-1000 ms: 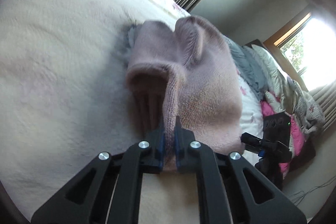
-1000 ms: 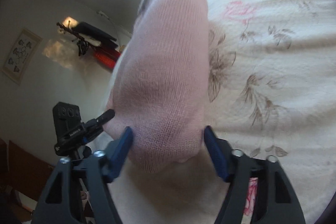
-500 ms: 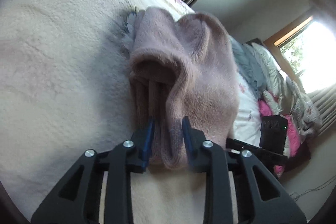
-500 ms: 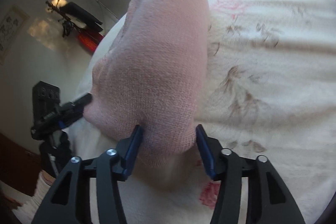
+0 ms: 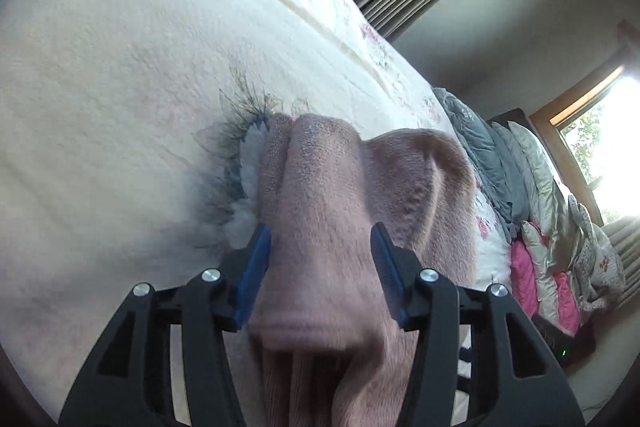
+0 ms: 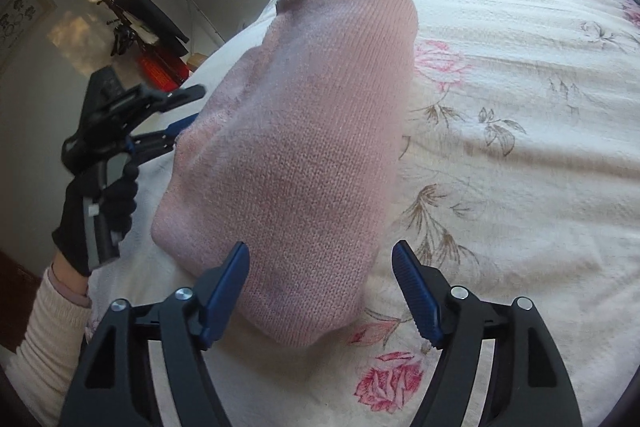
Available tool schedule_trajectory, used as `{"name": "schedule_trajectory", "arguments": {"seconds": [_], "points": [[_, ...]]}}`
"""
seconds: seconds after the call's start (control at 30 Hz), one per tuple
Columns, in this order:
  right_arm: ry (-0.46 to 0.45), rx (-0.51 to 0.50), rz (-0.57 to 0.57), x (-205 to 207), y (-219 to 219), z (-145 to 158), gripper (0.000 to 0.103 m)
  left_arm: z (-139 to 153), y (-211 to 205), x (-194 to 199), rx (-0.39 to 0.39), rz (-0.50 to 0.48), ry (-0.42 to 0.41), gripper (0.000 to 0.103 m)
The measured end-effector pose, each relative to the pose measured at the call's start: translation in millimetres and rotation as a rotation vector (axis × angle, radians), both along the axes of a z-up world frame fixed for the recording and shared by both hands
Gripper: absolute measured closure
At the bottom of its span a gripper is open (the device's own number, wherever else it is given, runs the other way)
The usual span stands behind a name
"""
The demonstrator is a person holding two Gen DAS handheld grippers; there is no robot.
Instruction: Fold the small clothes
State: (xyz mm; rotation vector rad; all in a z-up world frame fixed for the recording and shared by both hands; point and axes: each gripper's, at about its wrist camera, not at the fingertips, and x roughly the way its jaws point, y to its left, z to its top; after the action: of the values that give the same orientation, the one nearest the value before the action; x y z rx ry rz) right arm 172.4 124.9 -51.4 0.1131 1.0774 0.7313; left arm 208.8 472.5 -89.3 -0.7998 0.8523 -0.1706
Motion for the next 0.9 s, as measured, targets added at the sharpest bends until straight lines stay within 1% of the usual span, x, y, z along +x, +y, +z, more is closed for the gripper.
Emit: {"name": "schedule_trajectory", "arguments": {"seconds": [0.03, 0.07, 0.1, 0.13, 0.17, 0.2, 0.27, 0.3, 0.33, 0.4, 0.43, 0.5, 0.53, 0.6, 0.63, 0.67, 0.7, 0.77, 0.8, 0.9], "points": [[0.0, -0.002, 0.005, 0, 2, -2, 0.028, 0, -1, 2, -0.002, -0.003, 0.001, 0.071], [0.0, -0.003, 0.01, 0, 4, -4, 0.028, 0, -2, 3, -0.013, -0.008, -0.008, 0.094], [0.002, -0.004, 0.014, -2, 6, -5, 0.028, 1, -2, 0, -0.029, -0.003, -0.03, 0.094], [0.001, -0.007, 0.015, -2, 7, -5, 0.028, 4, -1, -5, -0.026, 0.014, -0.058, 0.094], [0.001, -0.006, 0.015, -3, 7, -5, 0.028, 9, -1, -13, -0.001, 0.034, -0.087, 0.095], [0.001, -0.002, 0.017, -5, 5, -5, 0.028, 17, 0, -24, 0.047, 0.068, -0.126, 0.095], [-0.004, 0.002, 0.019, -8, 9, -4, 0.028, 20, 4, -39, 0.07, 0.094, -0.156, 0.095], [-0.009, 0.001, 0.021, -9, 11, -4, 0.028, 16, 6, -39, 0.074, 0.093, -0.138, 0.095], [-0.012, -0.002, 0.023, -10, 11, -4, 0.028, 8, 6, -35, 0.083, 0.076, -0.098, 0.095], [-0.008, -0.007, 0.022, -11, 14, -4, 0.028, -12, 3, -25, 0.053, 0.021, -0.026, 0.094], [-0.004, -0.006, 0.021, -11, 15, -5, 0.028, -16, 4, -22, 0.037, 0.02, -0.018, 0.094], [0.005, 0.0, 0.019, -10, 17, -6, 0.028, -18, 8, -23, -0.007, 0.031, -0.037, 0.091], [0.01, 0.002, 0.017, -9, 15, -7, 0.028, -17, 11, -27, -0.042, 0.034, -0.054, 0.09], [0.013, 0.004, 0.014, -9, 12, -5, 0.028, -17, 16, -36, -0.068, 0.041, -0.036, 0.077], [0.004, 0.003, 0.015, -10, 10, -3, 0.028, -16, 18, -43, -0.079, 0.039, -0.04, 0.074], [-0.005, 0.006, 0.016, -9, 7, 0, 0.028, -13, 19, -50, -0.09, 0.031, -0.051, 0.069], [-0.015, 0.012, 0.015, -8, 3, 4, 0.028, -9, 20, -59, -0.091, 0.026, -0.057, 0.059], [-0.021, 0.045, 0.007, -7, -4, 12, 0.028, -3, 18, -70, -0.083, 0.013, -0.067, 0.046], [-0.016, 0.063, 0.003, -5, -7, 15, 0.028, -2, 16, -72, -0.081, 0.001, -0.069, 0.043], [-0.002, 0.091, -0.017, 5, -13, 19, 0.028, -7, 21, -70, -0.096, -0.021, -0.041, 0.039]]}}
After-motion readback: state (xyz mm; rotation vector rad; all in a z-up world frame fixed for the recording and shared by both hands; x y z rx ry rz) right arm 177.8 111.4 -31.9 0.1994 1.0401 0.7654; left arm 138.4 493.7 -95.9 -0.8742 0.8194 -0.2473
